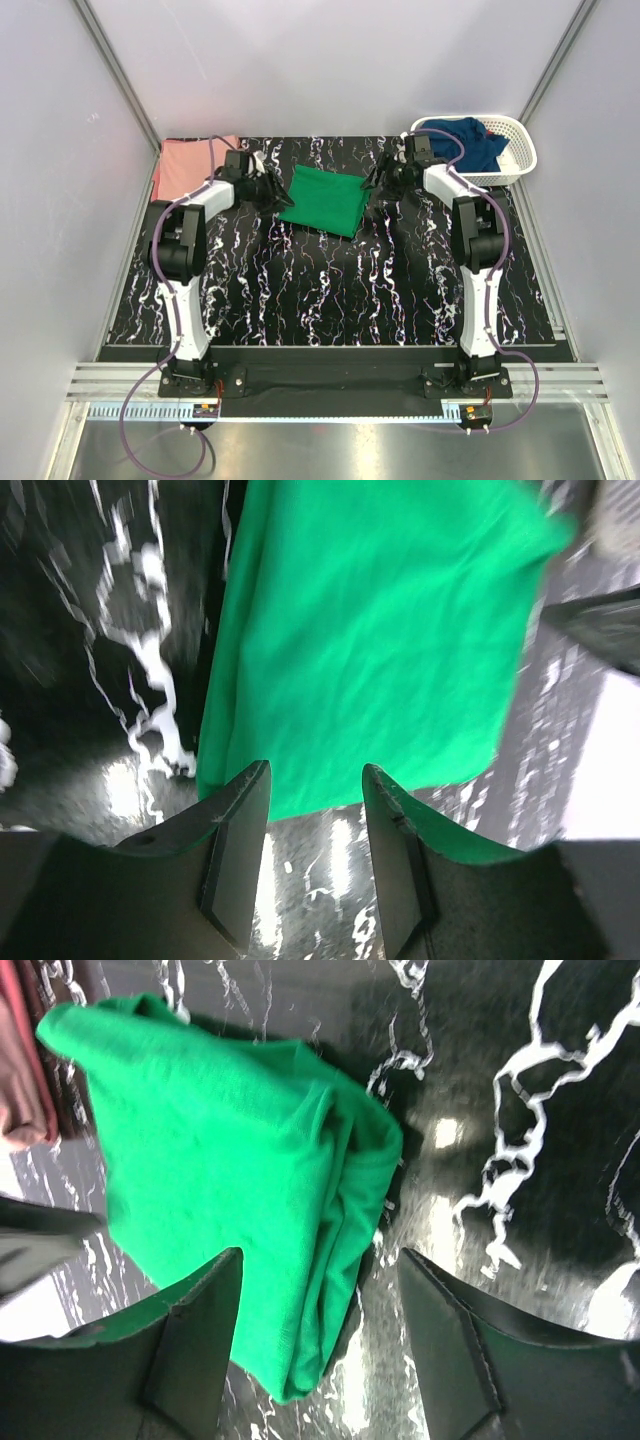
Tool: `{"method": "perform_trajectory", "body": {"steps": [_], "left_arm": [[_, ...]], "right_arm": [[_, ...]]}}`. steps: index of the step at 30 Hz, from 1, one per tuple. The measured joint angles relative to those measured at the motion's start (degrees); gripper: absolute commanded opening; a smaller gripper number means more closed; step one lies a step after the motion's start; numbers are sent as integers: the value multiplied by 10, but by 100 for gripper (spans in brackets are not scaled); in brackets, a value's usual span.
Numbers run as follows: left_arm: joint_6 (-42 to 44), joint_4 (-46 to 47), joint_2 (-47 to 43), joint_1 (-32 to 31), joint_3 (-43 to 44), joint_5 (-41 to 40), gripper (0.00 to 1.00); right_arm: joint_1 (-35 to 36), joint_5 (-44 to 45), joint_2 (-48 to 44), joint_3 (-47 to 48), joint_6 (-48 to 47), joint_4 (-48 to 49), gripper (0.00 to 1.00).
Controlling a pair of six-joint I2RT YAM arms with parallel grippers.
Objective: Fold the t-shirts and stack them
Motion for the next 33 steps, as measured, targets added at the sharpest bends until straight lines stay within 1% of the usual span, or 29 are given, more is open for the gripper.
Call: {"method": "perform_trajectory", "body": {"steps": [4, 8, 11, 12, 14, 15, 17, 21, 25, 27, 29, 33], "left_arm": [[8, -6, 0, -16, -32, -23, 45], [7, -7, 1, -18, -42, -38, 39], [4, -3, 1, -19, -57, -49, 37], [1, 3, -1, -19, -64, -49, 35], [-3, 15, -12, -21, -81, -53, 34], [-5, 19, -21, -23, -96, -55, 32], [-9, 25, -33, -27, -118, -55, 31], [-21, 41, -62, -38, -163, -52, 31], [-36, 41, -107, -56, -214, -54, 36], [-45, 30, -136, -70, -234, -56, 36], [-54, 17, -161, -81, -239, -57, 39], [-57, -3, -174, -76, -221, -68, 39]], "right_arm": [[0, -19, -21, -51, 0, 34, 68], [0, -39, -21, -81, 2, 56, 62], [0, -55, -21, -93, 1, 68, 56], [0, -60, -21, -96, 0, 71, 51], [0, -73, -21, -103, -2, 83, 48], [0, -83, -21, -111, -2, 92, 43], [0, -100, -21, -127, -3, 104, 41], [0, -127, -26, -170, -2, 122, 44], [1, -129, -70, -226, -7, 127, 46], [1, -129, -89, -247, -11, 125, 46], [1, -129, -104, -255, -17, 121, 47], [1, -132, -119, -252, -31, 116, 53]]}}
